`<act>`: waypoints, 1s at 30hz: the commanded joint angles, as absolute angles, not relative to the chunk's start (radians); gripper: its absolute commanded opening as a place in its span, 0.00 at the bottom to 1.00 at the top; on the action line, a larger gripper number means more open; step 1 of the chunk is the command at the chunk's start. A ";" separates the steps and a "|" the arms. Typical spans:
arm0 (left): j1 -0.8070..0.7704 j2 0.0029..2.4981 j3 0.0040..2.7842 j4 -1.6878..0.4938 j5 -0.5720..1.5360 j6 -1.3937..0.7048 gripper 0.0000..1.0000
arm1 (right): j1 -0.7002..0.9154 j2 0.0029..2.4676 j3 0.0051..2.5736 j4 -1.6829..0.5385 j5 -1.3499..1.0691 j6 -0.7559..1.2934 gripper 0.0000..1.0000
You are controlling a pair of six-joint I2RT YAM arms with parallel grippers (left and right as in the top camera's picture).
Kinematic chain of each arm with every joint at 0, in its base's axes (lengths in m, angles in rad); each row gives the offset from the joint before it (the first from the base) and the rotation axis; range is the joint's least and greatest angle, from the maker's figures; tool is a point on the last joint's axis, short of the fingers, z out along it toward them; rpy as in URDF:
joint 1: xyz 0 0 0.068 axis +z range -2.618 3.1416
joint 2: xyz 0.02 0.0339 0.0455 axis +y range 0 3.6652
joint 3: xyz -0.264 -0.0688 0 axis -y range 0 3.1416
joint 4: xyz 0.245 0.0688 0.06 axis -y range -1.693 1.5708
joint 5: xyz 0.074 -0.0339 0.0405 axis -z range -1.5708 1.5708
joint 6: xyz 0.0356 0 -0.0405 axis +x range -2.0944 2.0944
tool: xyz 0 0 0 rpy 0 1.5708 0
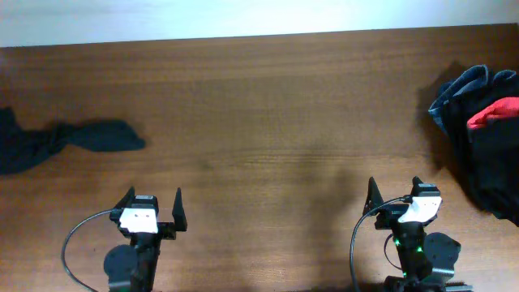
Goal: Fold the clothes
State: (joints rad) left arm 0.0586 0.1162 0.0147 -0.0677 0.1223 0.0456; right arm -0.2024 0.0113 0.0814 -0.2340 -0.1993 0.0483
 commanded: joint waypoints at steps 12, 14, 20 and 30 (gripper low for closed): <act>0.061 0.005 0.009 -0.072 0.115 0.058 0.99 | -0.210 0.003 0.075 -0.235 -0.186 0.049 0.99; 0.061 0.005 0.009 -0.072 0.115 0.058 0.99 | -0.210 0.003 0.075 -0.235 -0.186 0.049 0.99; 0.061 0.005 0.009 -0.072 0.115 0.058 0.99 | -0.210 0.003 0.075 -0.235 -0.186 0.049 0.99; 0.061 0.005 0.009 -0.072 0.115 0.058 0.99 | -0.210 0.003 0.075 -0.235 -0.186 0.049 0.99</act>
